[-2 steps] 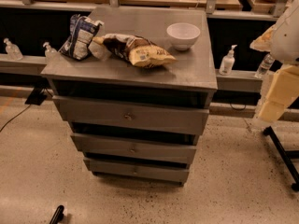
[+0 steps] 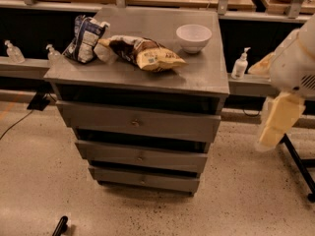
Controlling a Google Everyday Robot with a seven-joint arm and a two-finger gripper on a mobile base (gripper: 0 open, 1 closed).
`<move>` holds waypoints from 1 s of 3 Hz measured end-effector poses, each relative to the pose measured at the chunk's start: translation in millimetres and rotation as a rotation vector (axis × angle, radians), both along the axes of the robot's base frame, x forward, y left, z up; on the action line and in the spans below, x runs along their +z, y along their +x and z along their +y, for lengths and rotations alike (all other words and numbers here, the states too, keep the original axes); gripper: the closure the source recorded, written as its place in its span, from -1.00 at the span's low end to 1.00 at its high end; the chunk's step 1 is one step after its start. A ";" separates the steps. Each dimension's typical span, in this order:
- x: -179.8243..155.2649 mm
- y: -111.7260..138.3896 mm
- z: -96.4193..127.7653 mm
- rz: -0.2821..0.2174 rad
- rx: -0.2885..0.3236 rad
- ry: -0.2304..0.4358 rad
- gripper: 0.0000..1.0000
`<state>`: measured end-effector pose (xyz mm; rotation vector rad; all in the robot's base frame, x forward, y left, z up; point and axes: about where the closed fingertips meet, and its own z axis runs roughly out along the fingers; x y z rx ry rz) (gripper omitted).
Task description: Open bottom drawer
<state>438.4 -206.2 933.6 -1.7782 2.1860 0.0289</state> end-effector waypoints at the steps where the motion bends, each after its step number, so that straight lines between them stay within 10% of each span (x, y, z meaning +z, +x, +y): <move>1: -91.9 -14.0 16.9 0.094 0.070 0.062 -1.00; 3: -122.6 -27.7 20.1 0.150 0.080 0.054 -1.00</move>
Offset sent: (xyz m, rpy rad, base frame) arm -0.0106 0.0147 -0.0749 0.0552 0.0746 0.0597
